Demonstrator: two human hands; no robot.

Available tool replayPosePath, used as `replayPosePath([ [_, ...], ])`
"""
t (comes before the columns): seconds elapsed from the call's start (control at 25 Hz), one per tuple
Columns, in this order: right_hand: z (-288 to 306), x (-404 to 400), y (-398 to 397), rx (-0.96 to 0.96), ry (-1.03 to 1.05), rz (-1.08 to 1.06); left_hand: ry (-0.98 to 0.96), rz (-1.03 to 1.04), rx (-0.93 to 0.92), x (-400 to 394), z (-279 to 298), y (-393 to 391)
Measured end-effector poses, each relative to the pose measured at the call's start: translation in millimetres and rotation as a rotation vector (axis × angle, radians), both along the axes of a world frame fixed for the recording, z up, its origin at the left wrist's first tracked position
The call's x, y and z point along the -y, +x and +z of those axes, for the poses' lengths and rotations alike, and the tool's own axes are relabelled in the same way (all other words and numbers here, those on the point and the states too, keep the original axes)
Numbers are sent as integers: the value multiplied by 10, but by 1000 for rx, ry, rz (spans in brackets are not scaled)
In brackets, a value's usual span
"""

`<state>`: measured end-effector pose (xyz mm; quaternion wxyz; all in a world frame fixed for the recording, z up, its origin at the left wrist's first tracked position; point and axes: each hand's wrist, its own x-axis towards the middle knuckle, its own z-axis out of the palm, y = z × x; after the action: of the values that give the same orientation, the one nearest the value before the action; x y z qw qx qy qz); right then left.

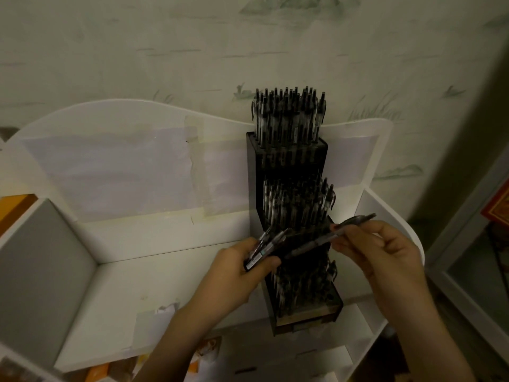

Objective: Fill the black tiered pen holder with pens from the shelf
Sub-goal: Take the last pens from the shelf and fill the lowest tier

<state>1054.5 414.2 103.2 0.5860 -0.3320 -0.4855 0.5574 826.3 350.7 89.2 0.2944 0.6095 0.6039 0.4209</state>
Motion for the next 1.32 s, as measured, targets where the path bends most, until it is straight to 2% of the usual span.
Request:
replayPosePath([
  [0.12,-30,33,68,132,56,-93,8,4,-4,-10,16,-1],
  [0.48,-461,94,-40,526,252,-136,8,-5,-14,-56,16,27],
  [0.84,-821,59,-114,647,325,-89,7,-13,-13,-45,2,30],
  [1.04,-1013,36,-93,738,215,-7,33,-15,-18,-67,-40,44],
  [1.32,-784,35,-57,812,224,-11,74,-16,-68,-96,-98,75],
])
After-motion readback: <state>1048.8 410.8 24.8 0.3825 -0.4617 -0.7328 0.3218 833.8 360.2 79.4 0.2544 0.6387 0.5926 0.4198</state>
